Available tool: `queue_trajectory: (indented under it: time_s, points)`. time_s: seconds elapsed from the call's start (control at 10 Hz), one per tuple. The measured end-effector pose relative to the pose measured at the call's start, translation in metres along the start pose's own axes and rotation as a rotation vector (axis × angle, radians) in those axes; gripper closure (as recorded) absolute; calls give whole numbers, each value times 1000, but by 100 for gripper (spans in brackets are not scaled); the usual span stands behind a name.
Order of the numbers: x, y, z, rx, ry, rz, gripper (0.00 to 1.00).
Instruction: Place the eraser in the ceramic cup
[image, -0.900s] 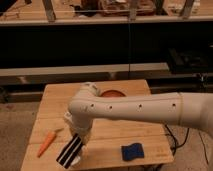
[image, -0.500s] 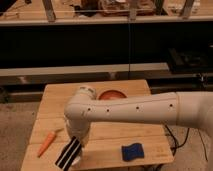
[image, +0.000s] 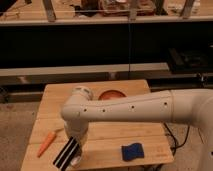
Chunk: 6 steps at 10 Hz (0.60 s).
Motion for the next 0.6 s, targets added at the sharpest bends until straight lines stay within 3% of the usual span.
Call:
queue_trajectory:
  time_s: [0.2, 0.6]
  points:
    - [0, -3, 5, -15, -13, 17, 20]
    - [3, -2, 4, -39, 30, 43, 20]
